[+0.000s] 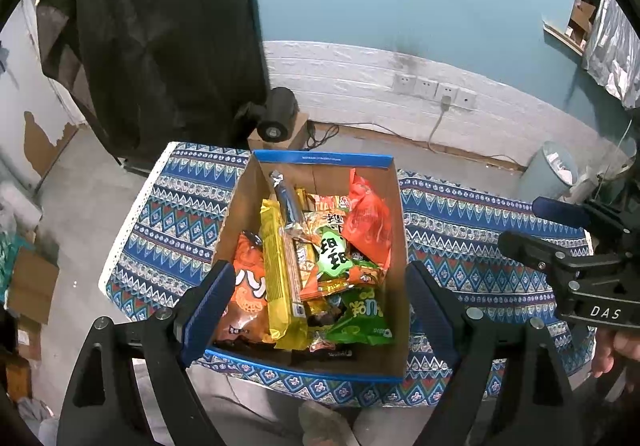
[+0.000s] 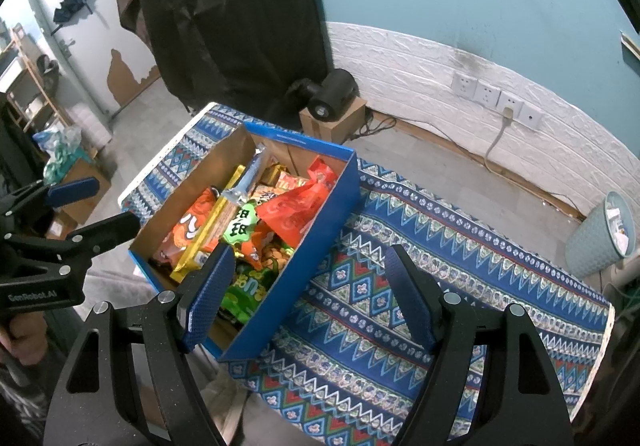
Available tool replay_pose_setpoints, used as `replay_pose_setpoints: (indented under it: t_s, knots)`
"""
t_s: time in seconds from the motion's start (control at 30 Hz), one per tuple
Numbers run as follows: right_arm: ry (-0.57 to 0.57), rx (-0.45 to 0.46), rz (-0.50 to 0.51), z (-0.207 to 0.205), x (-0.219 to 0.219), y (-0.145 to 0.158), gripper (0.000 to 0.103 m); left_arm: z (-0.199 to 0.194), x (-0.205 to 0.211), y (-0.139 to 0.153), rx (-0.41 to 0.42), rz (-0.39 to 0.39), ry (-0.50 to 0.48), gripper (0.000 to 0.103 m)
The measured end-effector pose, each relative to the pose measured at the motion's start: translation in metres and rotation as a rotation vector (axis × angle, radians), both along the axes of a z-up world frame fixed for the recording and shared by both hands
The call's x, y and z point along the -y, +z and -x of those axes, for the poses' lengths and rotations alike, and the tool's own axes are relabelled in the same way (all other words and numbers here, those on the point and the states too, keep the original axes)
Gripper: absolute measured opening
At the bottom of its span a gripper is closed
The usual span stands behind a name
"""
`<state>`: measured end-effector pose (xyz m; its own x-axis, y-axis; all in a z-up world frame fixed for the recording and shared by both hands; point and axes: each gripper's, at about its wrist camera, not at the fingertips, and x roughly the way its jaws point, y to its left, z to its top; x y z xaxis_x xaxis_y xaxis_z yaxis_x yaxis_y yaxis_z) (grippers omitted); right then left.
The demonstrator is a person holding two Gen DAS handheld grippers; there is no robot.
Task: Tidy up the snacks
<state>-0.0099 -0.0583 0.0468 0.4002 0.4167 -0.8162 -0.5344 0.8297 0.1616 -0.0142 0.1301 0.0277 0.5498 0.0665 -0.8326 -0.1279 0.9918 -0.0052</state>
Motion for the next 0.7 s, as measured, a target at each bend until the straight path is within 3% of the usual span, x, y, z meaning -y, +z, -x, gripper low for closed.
replay_pose_setpoints:
  t_s: [0.7]
  knots:
    - [-0.001,-0.001,0.001,-0.0006,0.0023,-0.0018,0.077,-0.0006,0.0016,0.0002,-0.005,-0.005,0.000,0.087]
